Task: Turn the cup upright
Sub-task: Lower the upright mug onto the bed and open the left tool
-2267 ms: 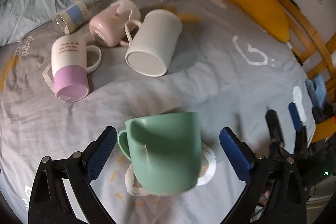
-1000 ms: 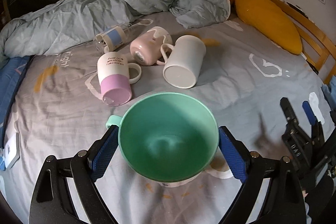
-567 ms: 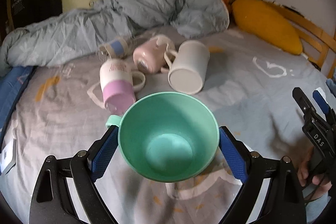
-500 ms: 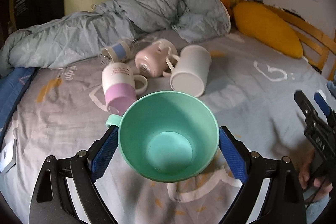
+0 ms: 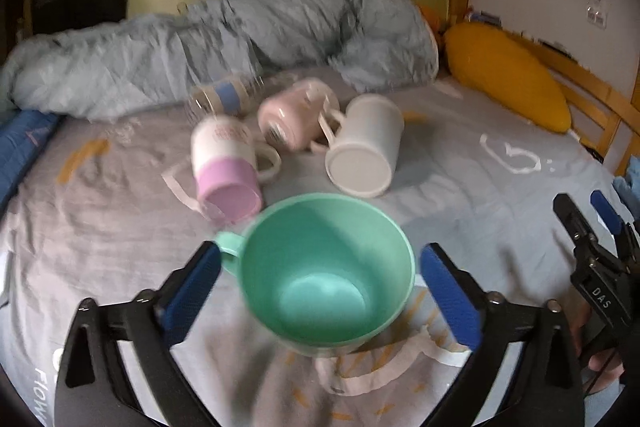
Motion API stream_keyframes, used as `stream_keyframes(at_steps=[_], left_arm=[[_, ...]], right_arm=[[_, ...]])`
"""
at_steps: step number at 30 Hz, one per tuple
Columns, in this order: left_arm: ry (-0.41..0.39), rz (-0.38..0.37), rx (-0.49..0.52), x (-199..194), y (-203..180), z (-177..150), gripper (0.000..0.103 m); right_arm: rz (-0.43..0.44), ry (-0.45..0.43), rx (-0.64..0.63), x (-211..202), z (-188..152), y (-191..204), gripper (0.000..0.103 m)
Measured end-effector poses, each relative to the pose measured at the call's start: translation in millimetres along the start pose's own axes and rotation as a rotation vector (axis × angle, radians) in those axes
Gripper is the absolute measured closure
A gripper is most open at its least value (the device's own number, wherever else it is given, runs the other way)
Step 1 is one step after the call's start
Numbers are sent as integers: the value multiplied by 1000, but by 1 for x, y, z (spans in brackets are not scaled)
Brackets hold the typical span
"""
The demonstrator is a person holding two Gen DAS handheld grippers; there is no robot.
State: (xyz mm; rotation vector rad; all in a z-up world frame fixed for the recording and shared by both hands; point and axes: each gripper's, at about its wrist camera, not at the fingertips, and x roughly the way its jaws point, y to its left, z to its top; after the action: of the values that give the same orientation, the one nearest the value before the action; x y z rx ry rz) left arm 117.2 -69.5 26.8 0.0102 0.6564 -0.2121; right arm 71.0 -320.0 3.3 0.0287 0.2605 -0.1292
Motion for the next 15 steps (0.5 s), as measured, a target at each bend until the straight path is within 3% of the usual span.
stream_keyframes(at_steps=[3,7,11,15], left_arm=[[-98,26,10,-24,8,-4,0],[-226,73,-6,-56,26,-13,0],[-387,60,-62,-98,47,-27,0],[-470,120,-18,-119,55,-42,0]], right_arm=[[28,-9,-1,-1,0,2,0],[130,-42,-17,-15,1,13,0],[293,-76,18,-37,8,37,0],[300,-100,-54,-51,7,67,0]])
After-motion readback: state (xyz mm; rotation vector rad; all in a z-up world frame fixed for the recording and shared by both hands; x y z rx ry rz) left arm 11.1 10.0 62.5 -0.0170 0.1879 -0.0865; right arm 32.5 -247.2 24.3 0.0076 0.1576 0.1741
